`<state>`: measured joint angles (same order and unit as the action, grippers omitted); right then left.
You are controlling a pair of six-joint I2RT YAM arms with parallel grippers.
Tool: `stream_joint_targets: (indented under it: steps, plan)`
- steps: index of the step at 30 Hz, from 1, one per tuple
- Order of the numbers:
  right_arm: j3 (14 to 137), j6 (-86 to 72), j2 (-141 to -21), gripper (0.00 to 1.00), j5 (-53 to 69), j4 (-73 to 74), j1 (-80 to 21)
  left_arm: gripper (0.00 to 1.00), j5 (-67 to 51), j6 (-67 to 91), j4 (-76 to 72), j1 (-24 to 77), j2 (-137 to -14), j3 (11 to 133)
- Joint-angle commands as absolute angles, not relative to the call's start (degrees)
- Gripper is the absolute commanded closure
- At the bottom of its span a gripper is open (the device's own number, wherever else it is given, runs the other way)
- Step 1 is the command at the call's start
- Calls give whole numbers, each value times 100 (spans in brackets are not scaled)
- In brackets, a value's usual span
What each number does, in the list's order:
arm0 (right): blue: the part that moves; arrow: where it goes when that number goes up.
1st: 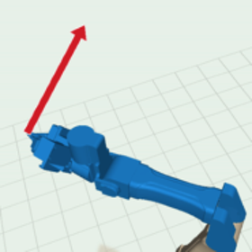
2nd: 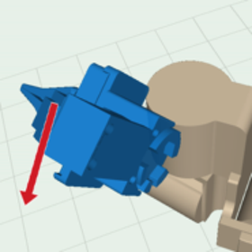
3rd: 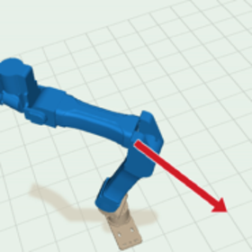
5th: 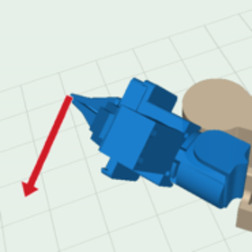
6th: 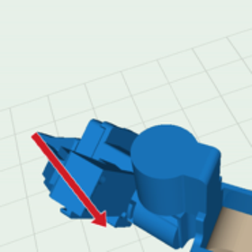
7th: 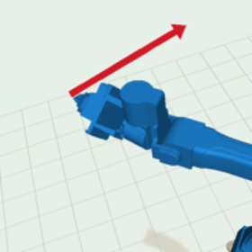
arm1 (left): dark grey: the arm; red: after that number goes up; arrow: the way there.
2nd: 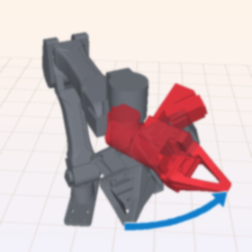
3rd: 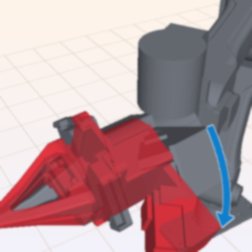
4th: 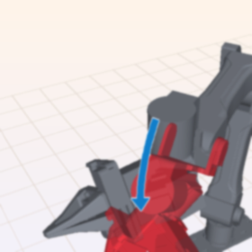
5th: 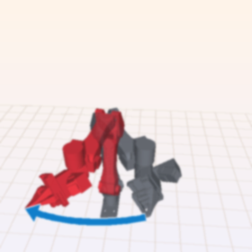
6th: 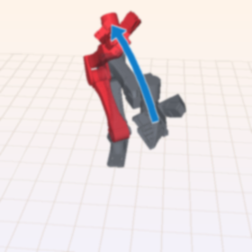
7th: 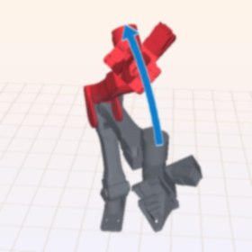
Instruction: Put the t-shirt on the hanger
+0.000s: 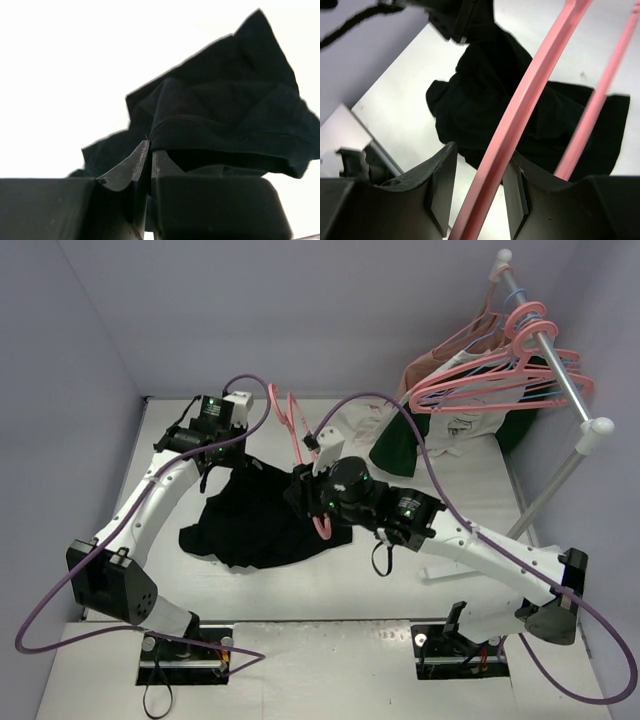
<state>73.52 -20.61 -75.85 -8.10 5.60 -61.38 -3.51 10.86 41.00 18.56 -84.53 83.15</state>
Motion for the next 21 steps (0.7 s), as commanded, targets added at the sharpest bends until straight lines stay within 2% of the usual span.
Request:
stream_joint_targets:
  steps: [1,7,11,17,21]
  plan:
    - [7641,-805,-7028,100,1235,62,-5457,100,-129,370,3949,1772,-8596,9164]
    - [7667,-244,-6800,100,2607,62,-4835,100,-202,-774,3939,1457,-9168,10496]
    - [7563,-197,-6677,100,2746,62,-4520,100,-861,-661,3924,1033,-9485,11226]
    - [7269,-154,-6517,100,2943,62,-4149,100,-1891,-315,3847,1040,-9217,10333]
    - [7364,-148,-6693,100,3279,62,-4124,100,-1718,-143,3377,1073,-8967,9433]
